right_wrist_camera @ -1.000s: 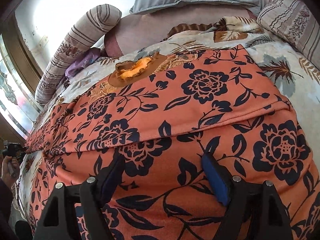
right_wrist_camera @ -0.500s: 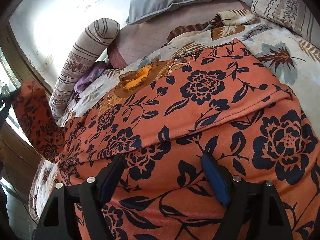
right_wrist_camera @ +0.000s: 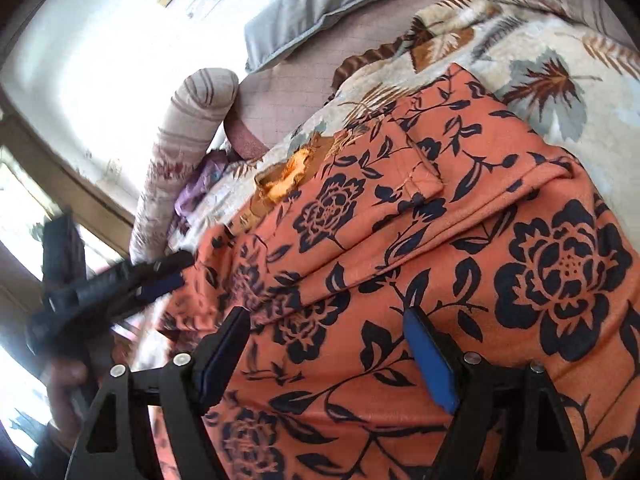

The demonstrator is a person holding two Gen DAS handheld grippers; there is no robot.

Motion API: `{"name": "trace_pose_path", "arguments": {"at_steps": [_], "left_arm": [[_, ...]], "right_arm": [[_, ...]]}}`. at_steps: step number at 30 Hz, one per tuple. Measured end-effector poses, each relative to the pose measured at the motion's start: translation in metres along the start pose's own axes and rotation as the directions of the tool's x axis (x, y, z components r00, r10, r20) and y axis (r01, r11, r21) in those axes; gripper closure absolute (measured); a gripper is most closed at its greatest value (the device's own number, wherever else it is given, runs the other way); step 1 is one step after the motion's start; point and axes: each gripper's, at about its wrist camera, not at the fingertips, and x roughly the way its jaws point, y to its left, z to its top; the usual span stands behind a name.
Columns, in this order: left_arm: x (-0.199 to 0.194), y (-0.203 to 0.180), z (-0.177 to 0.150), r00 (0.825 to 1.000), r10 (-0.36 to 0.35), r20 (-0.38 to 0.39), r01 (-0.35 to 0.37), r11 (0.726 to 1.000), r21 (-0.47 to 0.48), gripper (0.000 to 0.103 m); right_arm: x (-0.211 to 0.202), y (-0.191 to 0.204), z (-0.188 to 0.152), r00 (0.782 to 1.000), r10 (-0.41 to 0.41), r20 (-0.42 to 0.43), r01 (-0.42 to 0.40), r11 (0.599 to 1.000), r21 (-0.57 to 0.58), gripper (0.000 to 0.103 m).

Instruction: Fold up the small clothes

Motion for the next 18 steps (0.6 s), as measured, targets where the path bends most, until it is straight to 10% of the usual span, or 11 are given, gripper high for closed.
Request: {"name": "trace_pose_path", "arguments": {"at_steps": [5, 12, 13, 15, 18], "left_arm": [[-0.021, 0.074, -0.011, 0.993, 0.112, 0.047, -0.108, 0.991, -0.078, 0.033], [-0.012, 0.133, -0.039, 0.997, 0.071, 0.009, -0.067, 0.970, -0.233, 0.033], [-0.009, 0.134, -0.039, 0.998, 0.070, 0.004, -0.067, 0.969, -0.238, 0.033], [-0.007, 0.140, -0.042, 0.998, 0.060, -0.001, -0.058, 0.965, -0.254, 0.033], [-0.009, 0.147, -0.040, 0.999, 0.052, -0.003, -0.051, 0.962, -0.267, 0.033]], "right_arm": [[-0.017, -0.014, 0.041, 0.998, 0.016, 0.066, -0.028, 0.982, 0.186, 0.020], [0.045, -0.035, 0.088, 0.976, -0.191, -0.105, 0.212, 0.943, 0.256, 0.028], [0.051, -0.031, 0.090, 0.966, -0.231, -0.117, 0.252, 0.941, 0.227, 0.039], [0.063, -0.022, 0.095, 0.942, -0.295, -0.161, 0.319, 0.936, 0.152, 0.092], [0.061, 0.000, 0.100, 0.924, -0.352, -0.151, 0.364, 0.930, 0.060, 0.096]]}}
